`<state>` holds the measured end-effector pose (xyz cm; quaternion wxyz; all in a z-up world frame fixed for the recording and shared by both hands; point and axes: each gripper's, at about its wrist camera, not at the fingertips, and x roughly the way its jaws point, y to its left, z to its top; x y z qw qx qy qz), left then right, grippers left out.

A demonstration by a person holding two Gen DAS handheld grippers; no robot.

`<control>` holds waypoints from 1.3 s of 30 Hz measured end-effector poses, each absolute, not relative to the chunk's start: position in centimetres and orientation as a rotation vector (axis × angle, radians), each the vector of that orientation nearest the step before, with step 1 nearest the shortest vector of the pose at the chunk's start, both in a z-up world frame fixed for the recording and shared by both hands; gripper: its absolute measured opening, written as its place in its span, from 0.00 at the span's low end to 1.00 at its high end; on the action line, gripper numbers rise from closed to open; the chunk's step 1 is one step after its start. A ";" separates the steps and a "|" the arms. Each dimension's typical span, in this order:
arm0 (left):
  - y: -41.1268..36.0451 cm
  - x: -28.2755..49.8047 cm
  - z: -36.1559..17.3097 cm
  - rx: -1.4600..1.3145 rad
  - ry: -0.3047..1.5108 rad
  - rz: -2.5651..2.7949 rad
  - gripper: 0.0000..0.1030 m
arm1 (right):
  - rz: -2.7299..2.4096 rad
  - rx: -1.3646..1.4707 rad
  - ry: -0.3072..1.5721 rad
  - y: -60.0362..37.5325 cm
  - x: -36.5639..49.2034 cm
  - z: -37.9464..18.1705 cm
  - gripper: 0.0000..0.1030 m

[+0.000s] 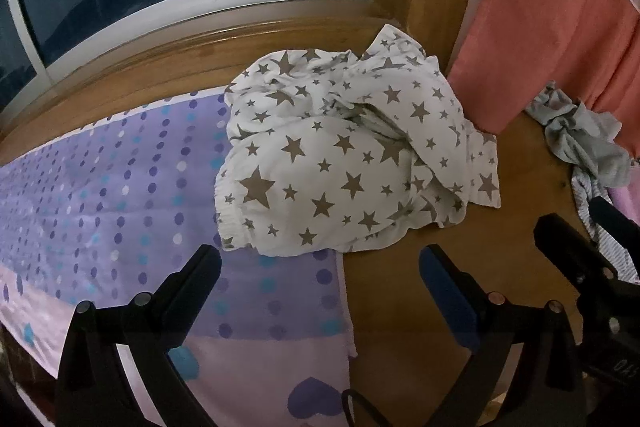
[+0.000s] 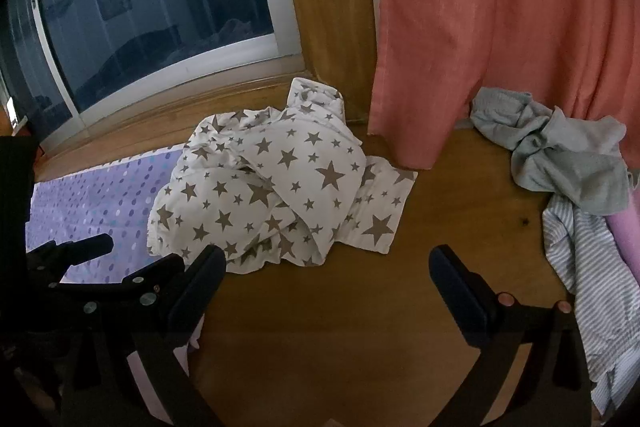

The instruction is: Organize soft objects

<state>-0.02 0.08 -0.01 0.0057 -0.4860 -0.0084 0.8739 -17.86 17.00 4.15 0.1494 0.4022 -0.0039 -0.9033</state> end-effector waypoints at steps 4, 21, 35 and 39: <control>0.4 -0.1 0.0 -1.520 -0.024 2.733 0.99 | -2.596 1.151 -0.015 17.1 -18.0 4.1 1.00; 0.4 0.2 0.0 -1.511 0.008 2.741 0.99 | -2.593 1.152 -0.019 17.1 -17.9 3.8 1.00; 0.3 0.8 0.1 -1.514 0.002 2.751 0.99 | -2.579 1.159 -0.021 17.2 -17.6 3.8 1.00; 0.5 0.8 0.2 -1.515 0.000 2.754 0.99 | -2.577 1.159 -0.019 17.3 -17.6 3.8 1.00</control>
